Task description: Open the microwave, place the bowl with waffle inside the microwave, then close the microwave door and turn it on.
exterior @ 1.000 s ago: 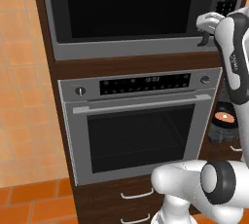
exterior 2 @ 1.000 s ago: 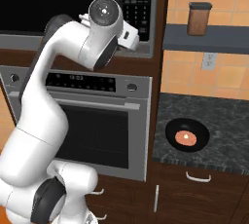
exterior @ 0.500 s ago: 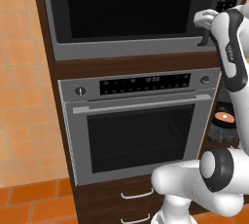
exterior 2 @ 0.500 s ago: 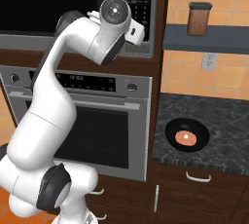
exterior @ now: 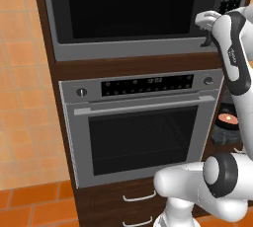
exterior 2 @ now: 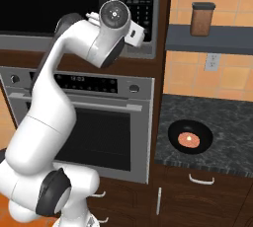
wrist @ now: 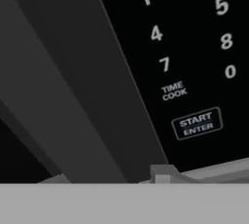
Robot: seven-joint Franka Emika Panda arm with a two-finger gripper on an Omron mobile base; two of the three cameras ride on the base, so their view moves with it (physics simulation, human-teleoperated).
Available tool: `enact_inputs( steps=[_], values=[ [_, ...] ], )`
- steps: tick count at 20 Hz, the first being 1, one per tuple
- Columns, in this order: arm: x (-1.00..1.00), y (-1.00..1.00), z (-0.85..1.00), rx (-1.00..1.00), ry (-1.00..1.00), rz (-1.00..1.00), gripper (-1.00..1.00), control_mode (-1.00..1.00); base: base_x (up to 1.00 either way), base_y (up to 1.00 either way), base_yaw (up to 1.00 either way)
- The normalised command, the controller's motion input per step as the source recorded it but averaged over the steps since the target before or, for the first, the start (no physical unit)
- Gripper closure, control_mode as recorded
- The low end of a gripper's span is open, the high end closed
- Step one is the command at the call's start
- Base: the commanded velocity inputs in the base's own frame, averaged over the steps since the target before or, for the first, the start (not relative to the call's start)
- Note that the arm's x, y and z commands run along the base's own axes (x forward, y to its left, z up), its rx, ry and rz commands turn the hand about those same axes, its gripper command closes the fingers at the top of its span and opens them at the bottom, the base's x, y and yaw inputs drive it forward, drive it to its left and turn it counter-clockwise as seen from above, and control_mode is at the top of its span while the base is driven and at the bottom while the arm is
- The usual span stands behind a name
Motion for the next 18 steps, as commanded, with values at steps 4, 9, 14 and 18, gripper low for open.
enact_inputs(
  steps=[4,9,14,18],
  values=[
    [-0.06,0.00,0.00,0.00,0.00,0.00,1.00,-1.00,0.00,0.00,0.00],
    [-0.87,-0.09,0.06,0.00,-0.03,-0.17,1.00,-1.00,0.00,0.00,0.00],
    [-1.00,-0.15,0.03,-0.12,-0.06,-0.27,1.00,-1.00,0.00,0.00,0.00],
    [-1.00,0.00,0.00,-0.25,-0.11,-0.21,1.00,-1.00,0.00,0.00,0.00]
  ],
)
